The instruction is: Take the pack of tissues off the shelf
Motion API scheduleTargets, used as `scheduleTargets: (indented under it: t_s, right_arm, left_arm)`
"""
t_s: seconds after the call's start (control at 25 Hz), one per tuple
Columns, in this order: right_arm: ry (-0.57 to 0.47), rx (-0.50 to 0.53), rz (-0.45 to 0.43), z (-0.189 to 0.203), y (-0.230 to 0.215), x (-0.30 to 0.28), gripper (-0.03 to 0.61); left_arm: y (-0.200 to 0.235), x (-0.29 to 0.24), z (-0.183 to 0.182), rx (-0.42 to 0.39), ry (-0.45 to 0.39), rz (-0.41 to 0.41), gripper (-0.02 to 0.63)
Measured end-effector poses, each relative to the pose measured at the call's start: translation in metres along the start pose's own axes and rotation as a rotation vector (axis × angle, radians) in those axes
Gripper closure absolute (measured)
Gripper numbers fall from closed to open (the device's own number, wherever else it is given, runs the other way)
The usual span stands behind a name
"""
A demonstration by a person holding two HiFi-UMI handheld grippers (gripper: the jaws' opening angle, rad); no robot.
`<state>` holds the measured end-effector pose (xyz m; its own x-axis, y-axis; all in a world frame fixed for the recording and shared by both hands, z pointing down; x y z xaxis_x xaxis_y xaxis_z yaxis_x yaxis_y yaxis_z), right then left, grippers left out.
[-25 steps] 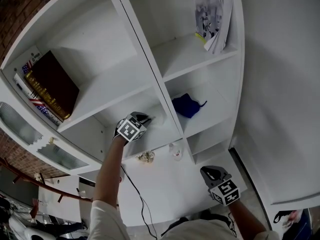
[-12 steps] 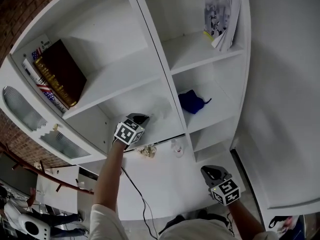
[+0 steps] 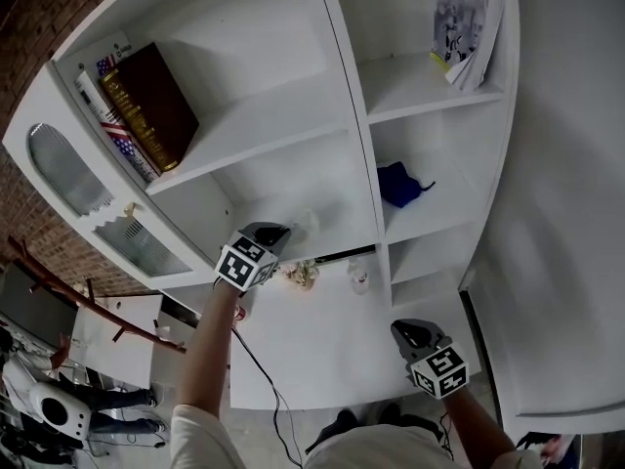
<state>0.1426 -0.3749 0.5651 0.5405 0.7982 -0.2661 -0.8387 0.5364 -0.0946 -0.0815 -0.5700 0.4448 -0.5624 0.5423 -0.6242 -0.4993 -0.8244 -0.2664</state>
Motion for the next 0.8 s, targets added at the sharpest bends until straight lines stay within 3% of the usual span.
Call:
scheduleTargets:
  t_s: [0.28,0.8]
  right_arm:
    - [-0.019,0.027,-0.037,-0.007,0.025,-0.003,0.545]
    - [-0.060,0.066,0.017,-0.027,0.062,0.021,0.545]
  left_arm:
    - [-0.029,0.035,0.015,-0.007,-0.012,-0.018,0.588]
    - [-0.086,0.114,0.056,0.005,-0.115,-0.073,0.588]
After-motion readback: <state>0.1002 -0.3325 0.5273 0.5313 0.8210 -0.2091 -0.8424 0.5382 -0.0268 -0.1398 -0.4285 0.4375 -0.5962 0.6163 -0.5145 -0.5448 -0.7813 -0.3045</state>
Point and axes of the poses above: the fingertips, and each gripper's own axes: x backward along the fingers, y to its left, z out of its underside, the point moved 1 cm from there along x, backward along the fingers, and after that the axes turned 12 degrees about z, right-handed, at the moved point
